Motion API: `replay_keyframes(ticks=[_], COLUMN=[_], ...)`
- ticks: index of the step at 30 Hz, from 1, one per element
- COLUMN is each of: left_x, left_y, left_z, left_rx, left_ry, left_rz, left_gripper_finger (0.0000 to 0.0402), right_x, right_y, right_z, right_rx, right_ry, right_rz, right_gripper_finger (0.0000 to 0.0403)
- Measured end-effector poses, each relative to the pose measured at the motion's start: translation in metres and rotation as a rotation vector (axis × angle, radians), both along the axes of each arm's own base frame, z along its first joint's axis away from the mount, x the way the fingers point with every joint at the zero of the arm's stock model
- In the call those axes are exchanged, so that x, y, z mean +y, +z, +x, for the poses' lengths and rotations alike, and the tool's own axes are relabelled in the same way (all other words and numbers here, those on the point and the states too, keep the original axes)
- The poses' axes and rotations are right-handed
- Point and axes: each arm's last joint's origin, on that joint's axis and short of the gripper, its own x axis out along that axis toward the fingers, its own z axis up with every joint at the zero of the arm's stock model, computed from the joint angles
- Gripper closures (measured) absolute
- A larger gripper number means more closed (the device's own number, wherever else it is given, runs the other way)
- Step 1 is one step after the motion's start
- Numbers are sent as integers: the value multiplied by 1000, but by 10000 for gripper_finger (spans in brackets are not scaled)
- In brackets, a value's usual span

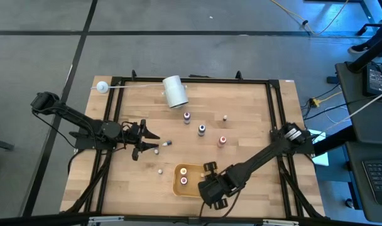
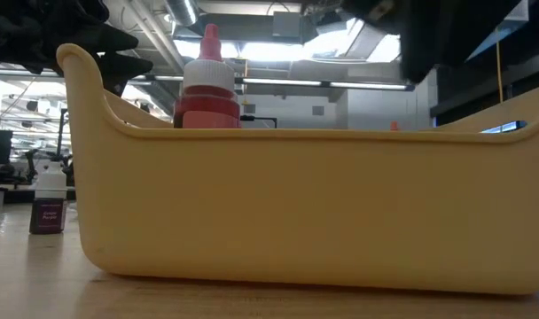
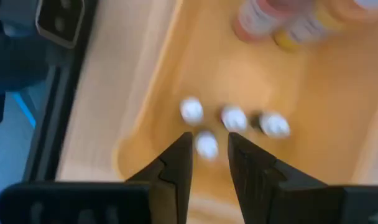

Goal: Pick & Place food coloring
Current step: Put the big purple food coloring bottle into the yellow bin

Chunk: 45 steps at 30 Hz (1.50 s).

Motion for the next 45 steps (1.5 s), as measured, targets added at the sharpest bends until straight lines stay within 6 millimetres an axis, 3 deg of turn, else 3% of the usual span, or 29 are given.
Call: replay_keyframes(ticks=[6,9,17,26,38,45], left_x=[0,0,0,2,3,3], left_y=[0,0,0,0,0,0], left_z=[0,0,0,0,0,0], left_rx=[0,1,3,-2,-3,-4], left_ry=[1,3,7,78,105,118], left_rz=[-6,-26,-67,-54,-50,-49], left_gripper_finger=[231,231,231,231,231,231], right_x=[-15,-24,-68,-113,-128,-132], right_y=[24,25,34,24,-22,-34], right_z=[-22,-35,-94,-148,-167,-170], right_rx=[8,-30,-229,-436,-442,-463], right_ry=[-7,-18,-156,-276,-323,-341], right_rz=[-16,8,47,-82,-171,-211], right_gripper_finger=[299,299,299,299,299,299])
